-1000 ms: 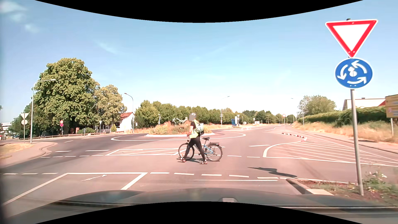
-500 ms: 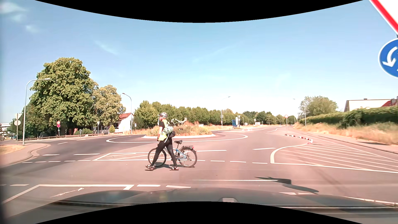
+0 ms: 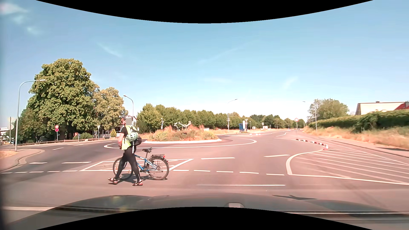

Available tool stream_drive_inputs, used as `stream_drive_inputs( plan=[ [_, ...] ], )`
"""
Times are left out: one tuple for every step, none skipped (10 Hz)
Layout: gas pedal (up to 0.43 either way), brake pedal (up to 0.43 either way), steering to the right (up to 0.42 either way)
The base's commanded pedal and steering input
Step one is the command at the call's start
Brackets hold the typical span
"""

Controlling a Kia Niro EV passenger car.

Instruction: Follow the waypoints while adhering to traffic rules and regulations

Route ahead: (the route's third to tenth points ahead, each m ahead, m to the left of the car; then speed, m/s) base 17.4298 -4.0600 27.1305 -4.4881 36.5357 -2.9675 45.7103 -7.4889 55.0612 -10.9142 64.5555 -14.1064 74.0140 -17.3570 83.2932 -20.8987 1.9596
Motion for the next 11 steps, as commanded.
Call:
stream_drive_inputs(
  plan=[
    [0.157, 0.0, -0.004],
    [0.169, 0.0, -0.001],
    [0.177, 0.0, 0.002],
    [0.189, 0.0, 0.008],
    [0.197, 0.0, 0.015],
    [0.209, 0.0, 0.027],
    [0.209, 0.0, 0.04],
    [0.209, 0.0, 0.054],
    [0.22, 0.0, 0.07],
    [0.22, 0.0, 0.088],
    [0.228, 0.0, 0.099]
  ],
)
